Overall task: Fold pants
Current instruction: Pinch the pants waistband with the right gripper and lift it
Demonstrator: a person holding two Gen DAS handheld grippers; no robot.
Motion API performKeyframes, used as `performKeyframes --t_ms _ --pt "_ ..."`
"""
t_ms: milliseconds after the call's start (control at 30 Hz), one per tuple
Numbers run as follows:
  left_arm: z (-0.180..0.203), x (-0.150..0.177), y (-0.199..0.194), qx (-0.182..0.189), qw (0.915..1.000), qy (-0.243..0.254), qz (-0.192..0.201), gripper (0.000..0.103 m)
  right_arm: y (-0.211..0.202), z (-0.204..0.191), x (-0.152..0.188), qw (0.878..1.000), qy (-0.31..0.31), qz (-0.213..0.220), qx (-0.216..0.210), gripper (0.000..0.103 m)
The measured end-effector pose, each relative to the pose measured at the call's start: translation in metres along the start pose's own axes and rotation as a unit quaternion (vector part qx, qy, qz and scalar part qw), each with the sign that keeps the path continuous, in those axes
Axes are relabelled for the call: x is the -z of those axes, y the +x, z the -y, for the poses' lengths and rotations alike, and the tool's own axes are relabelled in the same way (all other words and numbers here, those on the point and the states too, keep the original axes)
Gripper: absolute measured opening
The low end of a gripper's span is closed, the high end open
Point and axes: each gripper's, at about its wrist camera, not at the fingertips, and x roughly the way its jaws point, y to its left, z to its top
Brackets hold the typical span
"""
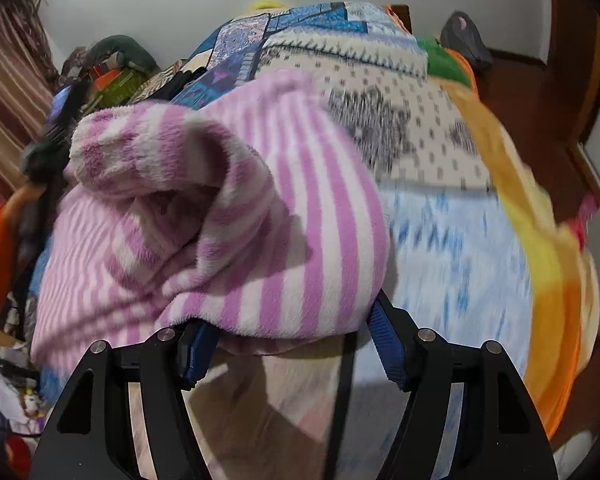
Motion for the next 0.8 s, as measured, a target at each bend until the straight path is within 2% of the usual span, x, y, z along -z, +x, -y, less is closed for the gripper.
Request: performKeyframes --t_ms 100,267,333,467,600,733,800 --pt "-0.009 0.039 -0.024 0.007 1.0000 0.005 0.004 0.056 0.018 0.005 -0.032 1.000 -0.018 0.002 0.014 0.065" --pt "0.010 0.086 -0.058 0.020 0.9998 0.004 0.005 0.053 0.035 0.010 -0.074 1.000 -0.011 0.013 0.011 0.060" --pt "0.021 0.100 -0.073 0.027 0.9995 -0.004 0.018 0.053 0.027 0.009 -0.078 0.999 -0.017 0.027 0.021 0.060" --pt "0.049 0.122 -0.096 0.070 0.9969 -0.023 0.026 0.053 -0.007 0.005 -0.068 0.997 -0.032 0.057 0.038 0.060" --pt "0.066 0.121 -0.116 0.016 0.9986 -0.014 0.048 0.054 -0.039 -0.007 -0.052 0.994 -0.065 0.071 0.045 0.060" --pt "0.056 0.107 -0.140 0.021 0.9962 -0.047 0.069 0.055 -0.057 -0.026 -0.039 0.990 -0.104 0.086 0.046 0.060" --pt "0.054 0.100 -0.154 0.016 0.9951 -0.046 0.086 0.060 -0.062 -0.034 -0.033 0.989 -0.108 0.095 0.037 0.060"
